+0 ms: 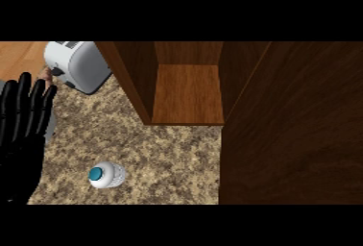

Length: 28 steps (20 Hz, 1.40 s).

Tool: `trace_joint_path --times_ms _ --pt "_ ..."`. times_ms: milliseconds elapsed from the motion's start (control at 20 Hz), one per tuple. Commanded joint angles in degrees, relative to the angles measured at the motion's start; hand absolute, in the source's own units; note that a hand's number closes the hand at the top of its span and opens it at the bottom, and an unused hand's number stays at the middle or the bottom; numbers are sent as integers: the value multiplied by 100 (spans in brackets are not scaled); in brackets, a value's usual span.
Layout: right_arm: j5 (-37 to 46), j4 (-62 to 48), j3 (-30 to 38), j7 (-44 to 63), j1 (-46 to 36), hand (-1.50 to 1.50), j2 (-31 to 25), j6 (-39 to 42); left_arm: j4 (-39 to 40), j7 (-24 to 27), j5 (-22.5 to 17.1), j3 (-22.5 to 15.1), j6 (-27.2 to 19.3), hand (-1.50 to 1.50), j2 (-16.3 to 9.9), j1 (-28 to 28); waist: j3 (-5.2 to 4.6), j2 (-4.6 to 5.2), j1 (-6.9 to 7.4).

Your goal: Pick up the bottled water, place it into the cabinet and close the cabinet

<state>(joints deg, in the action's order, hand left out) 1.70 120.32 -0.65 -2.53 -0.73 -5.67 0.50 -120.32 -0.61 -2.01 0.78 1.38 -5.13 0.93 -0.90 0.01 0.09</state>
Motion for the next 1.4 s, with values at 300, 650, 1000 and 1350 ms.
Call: trace_joint_path --times_ms 300,650,1000,1350 --pt "-684 513 -733 468 864 -150 35 756 -651 -573 -494 -152 -681 -150 494 -1242 91 -10 88" --pt "-459 1619 -1484 1023 1614 -150 220 585 -2907 -1629 -385 -696 -894 -150 509 -2653 94 -35 39" --pt "-85 2614 -2076 1791 1877 -150 259 292 -3498 -1738 -530 -636 -742 -150 421 -3230 89 -46 42" --pt "252 2656 -2435 2136 1545 -150 346 -11 -3580 -1911 -725 -441 -726 -150 364 -3343 88 -45 42"
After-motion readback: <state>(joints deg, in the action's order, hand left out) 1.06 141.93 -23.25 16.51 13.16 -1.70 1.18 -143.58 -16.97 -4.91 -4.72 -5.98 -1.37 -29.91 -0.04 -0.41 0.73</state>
